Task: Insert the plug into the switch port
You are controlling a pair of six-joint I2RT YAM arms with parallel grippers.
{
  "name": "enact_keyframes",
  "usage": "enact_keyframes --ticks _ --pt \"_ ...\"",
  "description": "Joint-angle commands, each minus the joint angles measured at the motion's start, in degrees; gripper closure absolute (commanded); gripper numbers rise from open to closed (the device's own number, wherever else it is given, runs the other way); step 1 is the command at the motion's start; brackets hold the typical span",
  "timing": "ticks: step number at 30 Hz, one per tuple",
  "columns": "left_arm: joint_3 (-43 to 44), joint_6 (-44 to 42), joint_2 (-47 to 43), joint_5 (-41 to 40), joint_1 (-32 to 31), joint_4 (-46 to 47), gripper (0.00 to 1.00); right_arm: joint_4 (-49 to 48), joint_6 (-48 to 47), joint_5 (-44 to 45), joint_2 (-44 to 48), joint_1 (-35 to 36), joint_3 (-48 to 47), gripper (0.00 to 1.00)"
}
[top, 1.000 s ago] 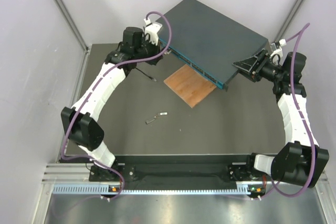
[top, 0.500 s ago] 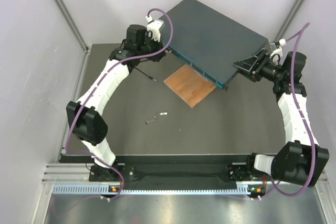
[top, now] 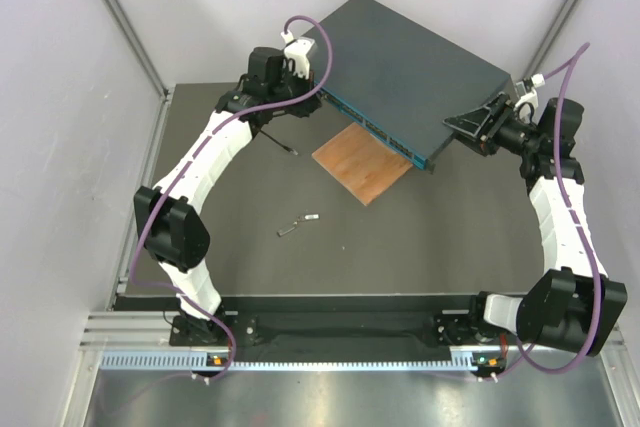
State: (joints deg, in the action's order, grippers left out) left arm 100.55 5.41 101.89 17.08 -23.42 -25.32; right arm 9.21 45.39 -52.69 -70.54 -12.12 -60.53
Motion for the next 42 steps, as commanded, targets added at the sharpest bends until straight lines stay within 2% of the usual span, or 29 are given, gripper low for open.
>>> enact_keyframes --ticks 1,23,28,33,34,35,38,41,42 --pt "1.8 4.0 -0.2 1.7 -0.6 9.7 1.00 -5.3 -7.6 5.2 -3.1 3.1 -1.7 1.00" --pt "6.8 8.4 5.1 0.8 -1.7 16.7 1.00 -4.1 -8.7 5.7 -4.2 3.1 -2.3 1.00" --pt "6.0 5.1 2.5 2.5 -1.2 14.1 1.00 -4.2 -8.7 5.7 -4.3 3.2 -2.8 1.00" --pt "-3.2 5.4 -4.8 14.2 3.2 12.3 0.83 -3.6 -9.5 5.4 -3.9 3.0 -3.6 0.99" --pt "-5.0 5.1 -7.7 16.9 5.0 12.5 0.80 -3.4 -9.9 5.5 -3.9 3.0 -3.8 0.98" --pt "-8.4 4.9 -9.2 20.8 5.8 12.5 0.76 -3.2 -10.0 5.4 -3.9 3.1 -4.1 0.93" --pt "-13.6 1.8 -14.6 24.4 8.7 10.6 0.68 -2.4 -10.6 5.3 -3.7 2.8 -4.6 0.87" --pt "-15.9 -4.9 -18.1 26.9 12.2 2.8 0.61 -1.9 -11.4 5.1 -3.1 2.5 -4.7 0.67" --pt "-16.2 -7.1 -19.1 27.6 13.8 0.5 0.59 -1.6 -11.8 4.9 -2.9 2.2 -4.8 0.63"
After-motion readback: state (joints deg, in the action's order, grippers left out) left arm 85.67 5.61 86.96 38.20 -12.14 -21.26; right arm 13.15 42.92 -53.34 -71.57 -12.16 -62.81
